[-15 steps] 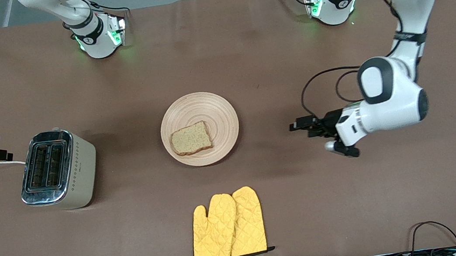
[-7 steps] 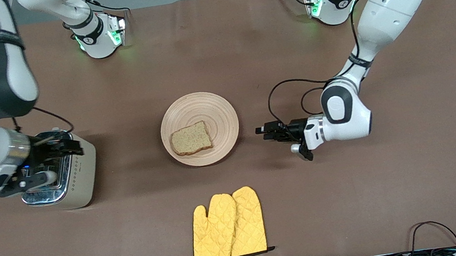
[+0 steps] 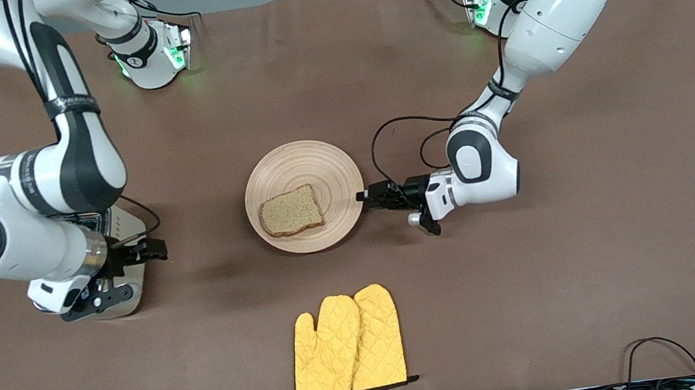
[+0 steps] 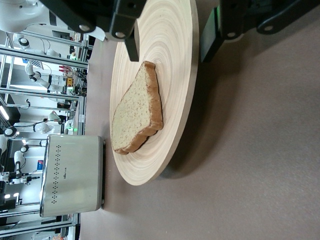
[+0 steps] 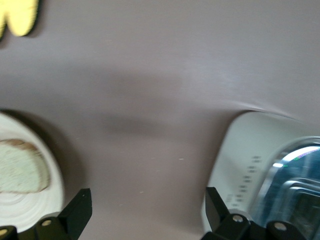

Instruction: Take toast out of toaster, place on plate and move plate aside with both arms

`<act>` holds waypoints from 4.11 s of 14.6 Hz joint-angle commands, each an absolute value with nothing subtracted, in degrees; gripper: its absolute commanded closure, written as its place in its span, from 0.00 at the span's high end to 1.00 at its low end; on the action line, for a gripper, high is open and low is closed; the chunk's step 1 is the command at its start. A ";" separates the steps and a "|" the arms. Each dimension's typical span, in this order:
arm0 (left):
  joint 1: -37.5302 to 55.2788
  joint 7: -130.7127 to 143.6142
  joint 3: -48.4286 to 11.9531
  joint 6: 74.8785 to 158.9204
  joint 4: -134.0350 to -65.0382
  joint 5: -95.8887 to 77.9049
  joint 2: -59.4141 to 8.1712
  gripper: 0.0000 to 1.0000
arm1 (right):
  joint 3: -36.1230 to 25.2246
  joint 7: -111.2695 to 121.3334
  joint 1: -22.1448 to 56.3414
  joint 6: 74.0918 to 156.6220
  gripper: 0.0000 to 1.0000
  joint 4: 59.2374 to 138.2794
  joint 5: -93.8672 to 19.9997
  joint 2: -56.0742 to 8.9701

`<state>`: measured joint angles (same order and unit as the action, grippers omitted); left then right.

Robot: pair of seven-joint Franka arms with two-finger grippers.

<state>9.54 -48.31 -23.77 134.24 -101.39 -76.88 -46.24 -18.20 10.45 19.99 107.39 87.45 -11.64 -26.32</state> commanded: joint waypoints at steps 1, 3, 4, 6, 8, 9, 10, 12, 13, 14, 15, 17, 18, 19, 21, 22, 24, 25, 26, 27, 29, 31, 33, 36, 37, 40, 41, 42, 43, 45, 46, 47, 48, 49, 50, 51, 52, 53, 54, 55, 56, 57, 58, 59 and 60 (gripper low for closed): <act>9.05 -50.10 -23.91 134.74 -101.86 -78.22 -46.84 0.54 | -17.84 11.16 12.51 106.61 1.00 86.31 -12.39 -25.58; 9.23 -50.10 -23.91 134.74 -102.04 -78.22 -47.28 0.50 | -17.84 11.25 8.01 107.57 1.00 85.17 -11.96 -25.58; 9.49 -50.10 -23.91 134.74 -102.39 -78.22 -47.37 0.49 | -17.93 11.34 6.43 108.54 1.00 85.08 -11.69 -25.58; 9.49 -50.10 -23.91 134.74 -102.92 -78.22 -47.29 0.46 | -18.02 12.47 4.49 108.72 1.00 84.99 -9.51 -25.40; 9.49 -50.10 -23.91 134.74 -103.18 -78.22 -47.29 0.42 | -18.19 12.13 4.22 108.46 1.00 84.99 -7.47 -25.14; 9.49 -50.10 -23.91 134.74 -103.27 -78.22 -47.29 0.40 | -18.11 11.87 3.87 108.28 1.00 84.99 -7.56 -24.96; 9.49 -50.10 -23.91 134.74 -103.27 -78.22 -47.29 0.38 | -18.11 12.21 3.87 108.19 1.00 84.99 -7.73 -24.96; 9.49 -50.10 -23.91 134.74 -103.62 -78.22 -47.29 0.33 | -17.67 11.61 5.09 105.75 1.00 85.08 -8.08 -24.35; 9.49 -50.10 -23.91 134.74 -103.71 -78.22 -47.29 0.30 | -17.58 11.43 6.49 105.12 1.00 84.99 -8.35 -23.91; 9.49 -50.10 -23.91 134.74 -103.71 -78.22 -47.29 0.29 | -17.67 11.43 7.37 105.12 1.00 84.99 -8.35 -23.82; 9.49 -50.10 -23.91 134.74 -103.71 -78.22 -47.29 0.29 | -17.75 11.60 7.03 105.20 1.00 84.99 -8.35 -23.82; 9.49 -50.01 -23.99 134.74 -103.71 -78.22 -47.29 0.28 | -18.02 12.39 4.85 105.12 1.00 85.08 -8.26 -23.82; 9.49 -50.01 -23.99 134.74 -103.71 -78.31 -47.29 0.28 | -18.02 12.83 2.92 105.12 1.00 85.08 -8.26 -23.82; 9.84 -50.01 -23.99 134.74 -103.71 -78.31 -47.20 0.27 | -18.02 13.96 1.16 105.20 1.00 85.17 -8.26 -23.91; 9.84 -50.01 -23.99 134.74 -103.80 -78.31 -47.20 0.25 | -18.02 14.85 0.00 104.94 1.00 85.34 -8.17 -23.56; 9.84 -50.01 -23.99 134.74 -103.80 -78.31 -47.11 0.21 | -18.02 14.85 0.26 104.59 1.00 85.60 -8.17 -22.51; 9.84 -50.01 -24.08 134.74 -103.71 -78.31 -46.93 0.11 | -17.93 14.94 1.49 101.88 1.00 85.61 -7.82 -19.26; 9.84 -50.01 -24.08 134.65 -103.71 -78.31 -46.85 0.05 | -18.02 14.85 2.19 100.39 1.00 85.61 -7.56 -17.16; 9.76 -50.01 -24.08 134.56 -103.71 -78.31 -46.67 0.01 | -18.02 14.77 2.81 98.02 1.00 85.69 -7.21 -15.05; 9.76 -49.92 -24.00 134.56 -103.62 -78.31 -46.58 0.01 | -17.93 14.50 2.90 96.17 1.00 85.69 -6.77 -13.12; 9.41 -49.31 -23.99 134.56 -102.92 -78.31 -46.32 0.00 | -17.75 14.24 3.86 93.96 1.00 86.39 -6.42 -9.60; 8.53 -49.13 -23.99 134.56 -102.31 -78.22 -45.80 0.00 | -17.75 12.84 6.05 92.99 1.00 86.31 -3.10 -7.13; 6.61 -47.39 -23.91 134.56 -102.22 -78.05 -43.52 0.00 | -17.67 6.01 8.95 90.37 1.00 86.40 -1.32 -4.67; 5.10 -42.82 -22.07 134.47 -102.04 -77.34 -39.21 0.00 | -17.58 1.06 10.46 88.24 1.00 88.06 -1.23 -1.07; 3.71 -42.63 -21.71 134.12 -102.13 -76.47 -38.59 0.00 | -17.67 1.05 10.37 88.24 1.00 88.76 -1.23 -0.53; -3.67 -42.02 -22.15 131.50 -102.04 -70.15 -37.80 0.00 | -17.93 1.23 10.02 87.37 1.00 88.33 -1.23 -0.53; -6.04 -41.84 -21.97 129.40 -102.13 -69.96 -37.44 0.00 | -17.84 0.97 10.02 86.67 1.00 87.90 -1.32 -0.79; -9.37 -41.75 -21.97 126.76 -102.13 -69.87 -37.35 0.00 | -17.84 0.44 10.02 86.40 1.00 87.46 -1.32 -0.88; -11.93 -41.75 -21.97 124.65 -102.13 -69.61 -37.09 0.00 | -17.84 0.27 10.02 86.48 1.00 87.19 -1.32 -0.97; -15.80 -41.66 -21.97 123.31 -102.04 -65.77 -36.39 0.00 | -17.75 0.53 10.46 86.14 1.00 85.09 -1.32 -0.97; -17.56 -40.88 -21.97 123.31 -101.69 -62.78 -36.30 0.00 | -17.67 0.35 10.46 85.18 1.00 84.38 -1.41 -1.05; -19.58 -40.17 -21.97 123.22 -101.17 -60.14 -36.30 0.00 | -17.67 0.44 10.46 84.91 1.00 84.29 -1.67 -1.05; -21.86 -39.56 -22.06 123.22 -101.08 -57.77 -36.30 0.00 | -17.67 0.70 10.81 84.90 1.00 84.29 -1.76 -1.05; -23.71 -39.29 -21.89 123.22 -100.55 -56.00 -36.30 0.00 | -17.58 0.96 10.81 84.82 1.00 84.20 -1.76 -1.05; -25.38 -39.03 -21.88 123.22 -100.02 -53.81 -36.39 0.00 | -17.40 0.88 10.55 84.73 1.00 84.20 -2.02 -1.05; -28.01 -38.94 -21.88 122.61 -99.93 -51.35 -36.56 0.00 | -16.18 0.53 9.76 84.47 1.00 84.29 -2.11 -1.05; -30.21 -39.20 -21.88 122.00 -99.32 -49.33 -37.26 0.00 | -13.74 0.44 7.49 83.68 1.00 84.29 -2.02 -1.05; -32.06 -39.46 -21.88 120.95 -98.27 -47.74 -38.40 0.00 | -10.23 0.44 4.34 83.50 1.00 84.29 -2.02 -1.05; -33.65 -39.46 -21.88 119.28 -97.91 -47.12 -38.84 0.00 | -6.37 0.44 0.65 83.41 1.00 84.29 -2.02 -1.05; -35.05 -39.46 -21.80 118.05 -97.48 -47.02 -39.28 0.00 | -3.72 0.44 -1.91 83.41 1.00 84.29 -2.02 -1.05; -36.29 -39.64 -21.80 116.82 -97.38 -46.33 -39.72 0.00 | -2.56 0.44 -2.98 83.50 1.00 84.29 -2.02 -1.05; -36.99 -39.64 -21.80 116.11 -97.64 -45.80 -39.73 0.00 | -2.46 0.35 -2.99 83.58 1.00 84.29 -1.93 -1.05; -37.44 -39.64 -21.62 114.54 -97.82 -45.53 -39.90 0.00 | -2.55 0.26 -2.99 83.67 1.00 84.29 -1.76 -1.05; -38.22 -39.64 -21.53 113.22 -97.91 -45.35 -40.25 0.00 | -2.64 0.18 -2.99 83.58 1.00 84.29 -1.84 -1.05; -38.58 -39.81 -21.53 112.59 -98.00 -44.57 -40.86 0.00 | -2.81 0.44 -3.08 83.58 1.00 84.20 -1.67 -1.05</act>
